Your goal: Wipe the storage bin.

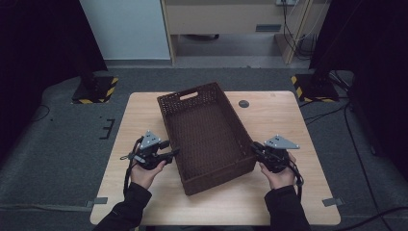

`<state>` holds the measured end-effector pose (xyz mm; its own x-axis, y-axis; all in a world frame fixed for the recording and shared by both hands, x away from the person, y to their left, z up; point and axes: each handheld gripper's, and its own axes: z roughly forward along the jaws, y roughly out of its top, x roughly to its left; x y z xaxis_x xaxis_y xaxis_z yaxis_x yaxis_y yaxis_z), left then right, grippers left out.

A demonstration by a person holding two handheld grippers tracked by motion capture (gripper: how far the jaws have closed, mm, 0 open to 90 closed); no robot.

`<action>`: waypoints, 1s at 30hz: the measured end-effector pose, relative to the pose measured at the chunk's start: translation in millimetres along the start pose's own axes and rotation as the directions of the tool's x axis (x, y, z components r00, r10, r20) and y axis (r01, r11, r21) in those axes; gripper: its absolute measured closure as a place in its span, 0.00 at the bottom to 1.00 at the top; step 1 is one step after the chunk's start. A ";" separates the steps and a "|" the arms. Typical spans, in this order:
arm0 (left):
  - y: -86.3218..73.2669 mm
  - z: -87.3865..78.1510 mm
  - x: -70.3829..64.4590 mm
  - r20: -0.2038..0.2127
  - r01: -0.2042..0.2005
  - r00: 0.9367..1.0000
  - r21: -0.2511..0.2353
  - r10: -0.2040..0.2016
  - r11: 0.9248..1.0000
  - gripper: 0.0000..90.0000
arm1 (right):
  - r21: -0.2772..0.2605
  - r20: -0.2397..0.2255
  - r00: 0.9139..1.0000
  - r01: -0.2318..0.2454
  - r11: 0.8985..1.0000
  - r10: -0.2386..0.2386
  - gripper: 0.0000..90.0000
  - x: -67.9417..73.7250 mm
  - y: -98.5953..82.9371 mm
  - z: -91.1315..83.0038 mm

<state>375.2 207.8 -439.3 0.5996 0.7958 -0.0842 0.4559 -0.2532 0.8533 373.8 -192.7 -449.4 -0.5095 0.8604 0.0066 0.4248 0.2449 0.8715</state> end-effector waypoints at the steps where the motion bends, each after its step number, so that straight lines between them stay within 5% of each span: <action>1: 0.1 -0.5 0.6 0.003 0.006 1.000 -0.007 -0.006 1.000 0.51 | 0.000 0.011 1.000 -0.001 1.000 0.001 0.89 -2.2 0.4 1.6; 5: 0.4 -4.7 4.4 -0.001 0.009 1.000 -0.016 -0.009 1.000 0.49 | -0.002 0.046 0.999 -0.011 1.000 0.011 0.85 -5.6 1.6 1.7; 14: 0.0 -13.2 19.2 -0.024 0.042 0.999 -0.046 -0.043 0.998 0.48 | 0.008 0.047 0.999 -0.005 1.000 0.005 0.87 -6.8 3.0 0.2; 21: -2.7 -18.1 36.0 -0.063 0.075 0.995 -0.057 -0.078 0.996 0.47 | -0.003 0.080 0.996 -0.028 1.000 0.028 0.80 -21.1 5.2 4.0; 30: -6.4 -17.8 44.7 -0.089 0.089 0.992 -0.040 -0.092 0.995 0.47 | 0.014 0.094 0.996 -0.006 1.000 0.005 0.86 -19.5 7.6 5.1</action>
<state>387.4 254.8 -439.4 0.4942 0.8615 -0.1167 0.4806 -0.1589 0.8624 390.7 -205.3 -445.4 -0.4344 0.9000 -0.0354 0.4382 0.2455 0.8647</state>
